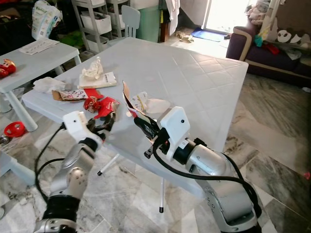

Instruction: Picking trash to rubbish bin

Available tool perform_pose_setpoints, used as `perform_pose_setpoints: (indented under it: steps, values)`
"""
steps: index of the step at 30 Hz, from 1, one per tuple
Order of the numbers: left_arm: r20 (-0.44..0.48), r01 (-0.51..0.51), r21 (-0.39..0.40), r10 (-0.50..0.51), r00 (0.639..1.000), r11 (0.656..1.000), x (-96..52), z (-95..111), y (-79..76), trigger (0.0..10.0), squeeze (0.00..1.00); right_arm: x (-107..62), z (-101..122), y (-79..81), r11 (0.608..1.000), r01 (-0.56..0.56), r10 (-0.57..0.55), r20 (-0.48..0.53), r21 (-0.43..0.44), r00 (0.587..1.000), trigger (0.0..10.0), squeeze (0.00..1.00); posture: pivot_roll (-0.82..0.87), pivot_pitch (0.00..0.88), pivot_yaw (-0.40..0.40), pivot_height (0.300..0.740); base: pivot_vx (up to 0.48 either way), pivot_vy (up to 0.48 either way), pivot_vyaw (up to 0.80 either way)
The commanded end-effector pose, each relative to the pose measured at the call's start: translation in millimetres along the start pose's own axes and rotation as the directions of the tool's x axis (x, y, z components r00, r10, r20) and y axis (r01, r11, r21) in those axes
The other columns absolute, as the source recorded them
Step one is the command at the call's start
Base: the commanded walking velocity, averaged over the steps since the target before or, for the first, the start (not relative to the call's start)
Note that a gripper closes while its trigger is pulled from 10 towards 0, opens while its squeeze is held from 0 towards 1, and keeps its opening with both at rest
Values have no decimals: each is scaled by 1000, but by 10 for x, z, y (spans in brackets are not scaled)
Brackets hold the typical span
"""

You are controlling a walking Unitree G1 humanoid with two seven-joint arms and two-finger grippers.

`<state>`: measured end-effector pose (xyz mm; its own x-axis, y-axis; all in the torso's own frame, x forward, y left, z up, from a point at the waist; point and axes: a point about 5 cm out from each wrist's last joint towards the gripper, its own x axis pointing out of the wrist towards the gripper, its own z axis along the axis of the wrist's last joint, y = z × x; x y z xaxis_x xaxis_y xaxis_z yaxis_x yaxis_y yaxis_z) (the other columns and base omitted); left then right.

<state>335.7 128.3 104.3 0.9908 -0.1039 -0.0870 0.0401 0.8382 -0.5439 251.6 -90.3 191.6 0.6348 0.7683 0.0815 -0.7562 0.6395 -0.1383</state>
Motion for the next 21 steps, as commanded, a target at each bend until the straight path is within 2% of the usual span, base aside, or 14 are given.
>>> perform_pose_setpoints:
  steps: [1, 4, 9, 17, 21]
  values:
    - [25, -22, -70, 24, 999, 997, 63, 29, 19, 10000, 0, -42, 39, 17, 1000, 1, -1, -7, -23, 1000, 0, 0, -121, 23, -16, 740, 0, 0, 0]
    - [31, -21, -151, 26, 999, 988, 148, 36, -56, 10000, 0, -92, 46, 23, 1000, 10, -10, -24, -28, 1000, 0, 0, -151, 28, -18, 740, 0, 0, 0]
    - [37, -31, -204, 39, 999, 979, 221, 30, -118, 10000, 0, -148, 59, 18, 999, 15, -17, -49, -30, 999, 0, 0, -160, 30, -19, 740, 0, 0, 0]
    - [10, -151, -291, 161, 987, 945, 259, 12, 110, 10000, 0, -133, 87, 8, 999, 12, -14, -53, -41, 999, 0, 0, -174, 33, -29, 740, 0, 0, 0]
    - [17, -166, -309, 180, 983, 936, 266, 16, 137, 10000, 0, -154, 88, -10, 999, 13, -16, -66, -45, 998, 0, 0, -174, 37, -36, 740, 0, 0, 0]
